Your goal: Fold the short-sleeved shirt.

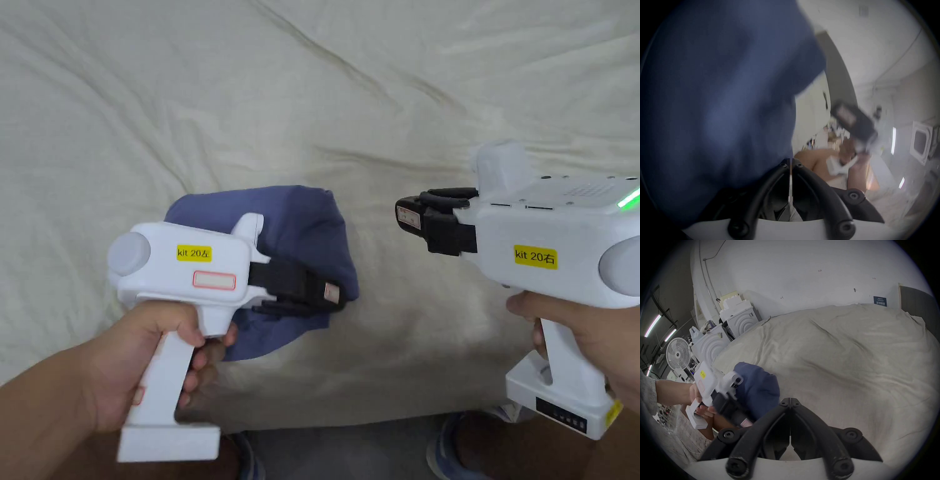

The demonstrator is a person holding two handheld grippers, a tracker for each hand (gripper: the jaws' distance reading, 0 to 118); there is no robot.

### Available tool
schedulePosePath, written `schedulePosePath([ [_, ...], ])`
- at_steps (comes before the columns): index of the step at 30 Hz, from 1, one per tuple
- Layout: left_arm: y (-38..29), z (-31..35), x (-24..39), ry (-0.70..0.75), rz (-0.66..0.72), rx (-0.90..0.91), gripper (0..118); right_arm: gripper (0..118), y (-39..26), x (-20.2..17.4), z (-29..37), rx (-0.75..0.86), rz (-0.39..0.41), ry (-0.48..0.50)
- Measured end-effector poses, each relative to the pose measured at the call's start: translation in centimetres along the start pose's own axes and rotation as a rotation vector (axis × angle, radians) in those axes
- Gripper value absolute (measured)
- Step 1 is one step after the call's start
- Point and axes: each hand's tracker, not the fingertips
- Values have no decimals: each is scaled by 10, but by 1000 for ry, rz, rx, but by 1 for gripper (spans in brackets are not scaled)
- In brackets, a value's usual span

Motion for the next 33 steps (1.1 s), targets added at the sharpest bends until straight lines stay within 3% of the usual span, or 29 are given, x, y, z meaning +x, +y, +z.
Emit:
schedulePosePath([
  [2,-1,-1,18,-19,-77,-64,3,0,1,6,-1,4,-19,6],
  [6,34,4,55,-114,-62,76,3,0,3,15,-6,9,-35,2],
  [11,100,8,48,26,87,217,3,0,4,22,-10,14,-56,3],
  [12,120,34,36,731,-256,298,3,0,5,22,-10,14,-55,3],
  [13,127,35,42,687,-259,310,3,0,6,23,-9,14,-54,5],
  [16,150,60,65,819,-244,474,3,0,8,21,-8,13,-46,-3],
  [19,148,103,106,753,-284,598,3,0,11,16,-1,30,-48,-8],
  [24,66,144,182,627,-527,507,3,0,27,0,39,181,-8,-17],
  [25,35,145,198,702,-661,516,3,0,31,-5,53,226,2,-23],
  [28,-69,126,224,837,-873,686,3,0,33,-34,106,425,112,-107],
  [31,-162,137,222,997,-1085,964,3,0,14,-70,168,721,161,-306],
  [33,-220,129,210,1152,-1176,1126,3,0,-3,-90,206,838,163,-373],
])
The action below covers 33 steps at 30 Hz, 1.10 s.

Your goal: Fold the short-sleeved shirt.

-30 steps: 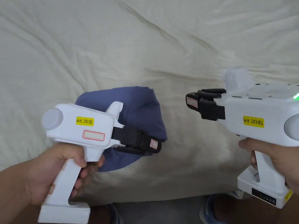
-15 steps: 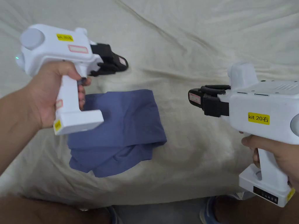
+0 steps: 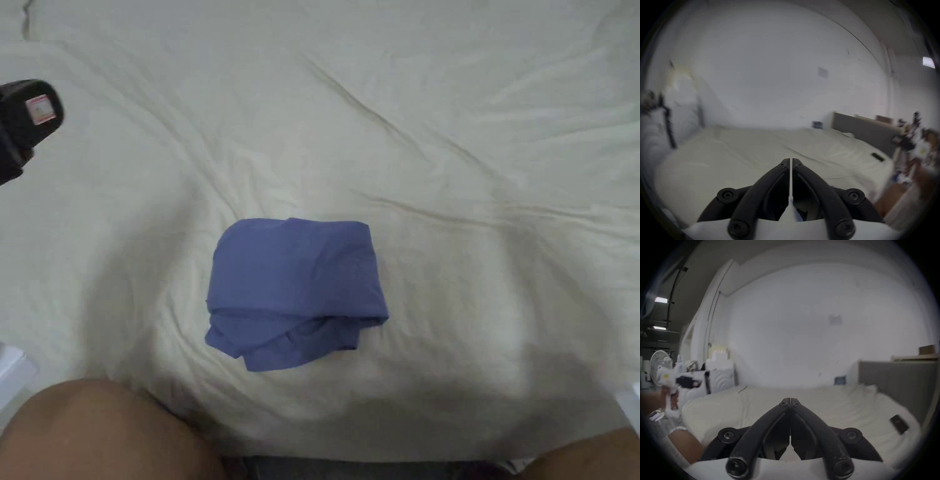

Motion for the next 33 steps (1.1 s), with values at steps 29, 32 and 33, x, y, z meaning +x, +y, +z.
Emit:
schedulePosePath([
  [29,-146,-65,-111,-207,452,-409,3,0,-217,-149,-183,-991,-9,245],
  [32,-167,-103,-131,-394,598,-529,4,0,-212,-143,-190,-1013,-39,258],
  [33,-175,-114,-138,-494,719,-535,25,0,-209,-144,-187,-1013,-33,262],
])
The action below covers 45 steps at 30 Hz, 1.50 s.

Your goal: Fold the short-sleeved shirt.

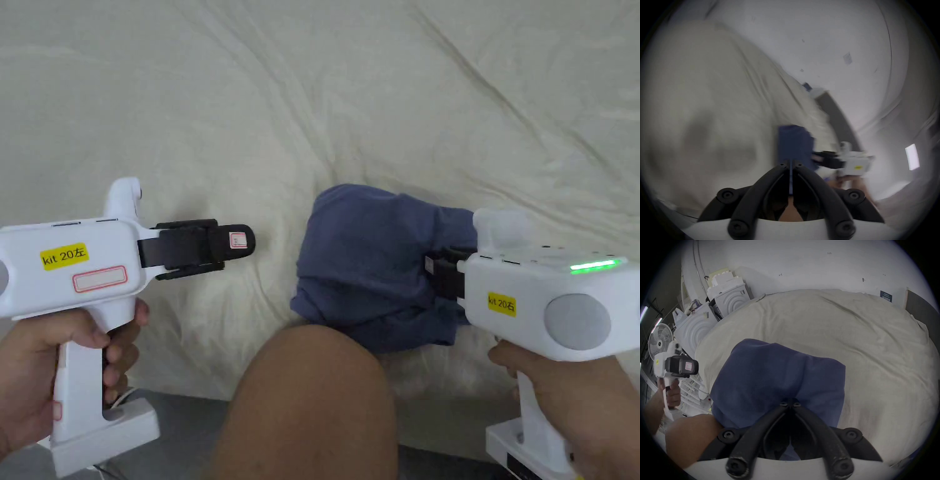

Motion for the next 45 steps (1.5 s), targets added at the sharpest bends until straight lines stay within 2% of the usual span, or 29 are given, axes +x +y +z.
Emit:
schedulePosePath([
  [1,6,-10,-13,-154,102,-48,57,0,-1,-1,0,-5,20,1],
  [2,13,-21,-24,-206,152,-81,96,0,-1,-2,0,-7,44,-4],
  [4,27,-40,-38,-190,158,-112,116,0,-4,-5,1,-6,60,-12],
  [5,29,-45,-48,-206,158,-168,118,0,-5,-6,2,-5,63,-14],
  [6,35,-50,-58,-218,160,-253,118,0,-5,-6,2,-4,68,-15],
  [7,42,-56,-67,-255,237,-227,118,0,-5,-6,2,-3,73,-16],
  [10,62,-73,-70,-271,235,-275,118,0,-7,-6,3,3,96,-12],
  [13,64,-89,-54,-222,116,-373,118,0,-6,-3,3,4,77,7],
  [19,50,-125,-31,-186,59,-448,118,0,-7,0,1,19,85,25],
  [25,35,-164,-9,-215,33,-421,118,0,-10,4,0,34,69,45],
  [28,32,-170,5,-175,-42,-417,117,0,-10,6,2,37,62,50],
  [29,35,-170,6,-151,-53,-424,113,0,-10,7,3,38,58,53],
  [30,36,-170,9,-126,-64,-424,92,0,-10,7,3,39,54,55],
  [31,37,-169,12,-88,-82,-411,56,0,-11,7,4,42,51,55],
  [32,40,-167,14,-22,-108,-401,36,0,-11,8,4,42,50,55],
  [33,40,-165,14,69,-149,-392,36,0,-11,8,4,43,51,52],
  [34,40,-164,10,83,-141,-404,36,0,-11,8,6,52,50,55],
  [35,40,-161,8,11,-96,-408,36,0,-10,8,8,53,43,65],
  [36,40,-159,10,3,-87,-406,35,0,-9,7,9,52,43,64],
  [39,45,-151,15,33,-154,-420,34,0,-5,4,16,53,65,46],
  [41,56,-138,11,31,-139,-432,34,0,-2,3,22,61,65,41],
  [43,71,-109,4,63,-175,-416,34,0,1,1,28,69,70,27],
  [45,92,-73,-16,90,-135,-398,34,0,2,0,31,74,75,13],
])
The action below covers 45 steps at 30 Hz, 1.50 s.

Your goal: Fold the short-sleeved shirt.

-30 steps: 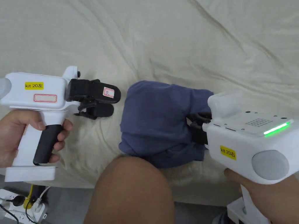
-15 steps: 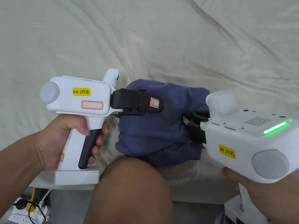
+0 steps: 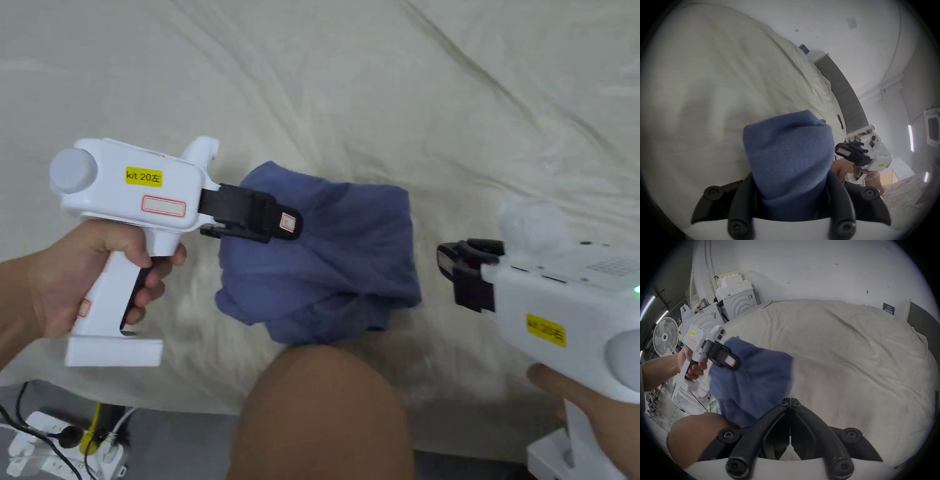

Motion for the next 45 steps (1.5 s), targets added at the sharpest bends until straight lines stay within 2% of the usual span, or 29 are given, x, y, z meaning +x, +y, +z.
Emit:
schedulePosePath([
  [3,8,81,-47,72,34,2,33,0,2,-4,0,6,-3,-7],
  [5,14,138,-81,173,21,7,33,0,4,-7,-4,3,-18,-4],
  [7,17,189,-110,218,99,10,33,0,5,-11,-9,1,-16,-7],
  [9,28,241,-138,365,90,66,33,0,7,-16,-13,-2,7,-18],
  [10,29,261,-150,315,183,58,33,0,9,-17,-14,-7,14,-22],
  [11,31,277,-159,324,167,49,33,0,10,-20,-16,-13,14,-22],
  [14,44,292,-192,415,239,14,33,0,16,-23,-21,-20,11,-16],
  [16,43,284,-212,394,236,-30,33,0,20,-24,-25,-25,18,-14],
  [17,42,281,-222,390,276,-39,44,0,22,-25,-27,-30,23,-15],
  [19,33,277,-239,355,378,4,50,0,24,-22,-29,-34,30,-14],
  [20,26,273,-230,265,391,88,53,0,25,-21,-29,-34,25,-11],
  [22,18,281,-217,258,296,130,63,0,27,-18,-27,-23,4,-10],
  [23,14,286,-208,275,263,160,69,0,26,-14,-26,-19,-2,-10],
  [25,2,311,-180,402,194,251,95,0,26,-10,-19,26,-21,-8],
  [26,-2,321,-169,435,167,283,101,0,26,-9,-14,64,-39,-5],
  [29,-11,372,-88,543,45,409,103,0,27,-7,6,135,-89,52],
  [32,-32,384,17,760,-152,664,104,0,34,-11,36,236,-46,35],
  [34,-54,365,85,886,-305,856,110,0,39,-11,60,319,-21,14],
  [36,-80,321,136,1029,-400,1030,118,0,42,-13,86,432,-9,-12],
  [37,-95,297,159,1031,-481,1046,118,1,42,-14,100,498,0,-30],
  [38,-111,269,178,1021,-531,1114,118,8,41,-14,114,572,15,-64],
  [40,-136,218,209,1049,-573,1238,118,48,39,-19,142,687,32,-127],
  [41,-146,190,221,997,-577,1257,118,78,36,-18,155,742,26,-140],
  [42,-152,158,231,934,-563,1263,118,114,32,-17,167,790,31,-155],
  [45,-156,80,276,824,-550,1333,118,118,23,-14,196,853,38,-239],
])
